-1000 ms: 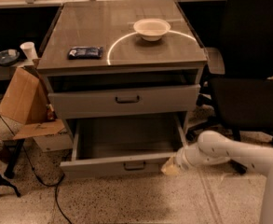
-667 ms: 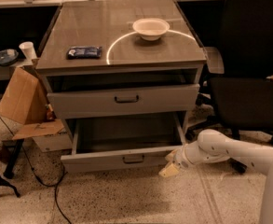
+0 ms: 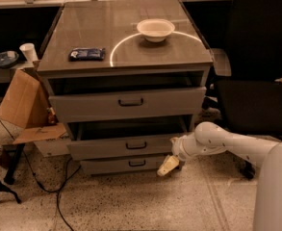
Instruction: Close middle drawer
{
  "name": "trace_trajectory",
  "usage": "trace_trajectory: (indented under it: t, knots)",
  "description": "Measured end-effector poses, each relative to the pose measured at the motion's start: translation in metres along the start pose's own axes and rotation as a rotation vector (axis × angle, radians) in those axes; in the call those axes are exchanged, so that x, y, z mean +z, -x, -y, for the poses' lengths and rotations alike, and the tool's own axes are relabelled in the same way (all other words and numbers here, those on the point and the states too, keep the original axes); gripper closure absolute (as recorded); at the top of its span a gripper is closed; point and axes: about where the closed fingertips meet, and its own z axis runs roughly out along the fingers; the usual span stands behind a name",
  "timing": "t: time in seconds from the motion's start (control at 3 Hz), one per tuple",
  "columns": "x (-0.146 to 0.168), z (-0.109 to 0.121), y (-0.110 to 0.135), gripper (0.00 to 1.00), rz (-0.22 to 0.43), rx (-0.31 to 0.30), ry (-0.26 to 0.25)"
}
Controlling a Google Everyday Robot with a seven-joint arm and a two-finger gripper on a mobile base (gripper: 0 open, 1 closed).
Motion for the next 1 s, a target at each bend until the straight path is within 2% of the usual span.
trace_trajectory:
  t: [0.67,1.0]
  knots:
    - [0.019,0.028,0.032,0.0,0.019,-0.034,-0.014]
    - [0.02,0.029,0.03,0.0,0.023,-0.028,-0.014]
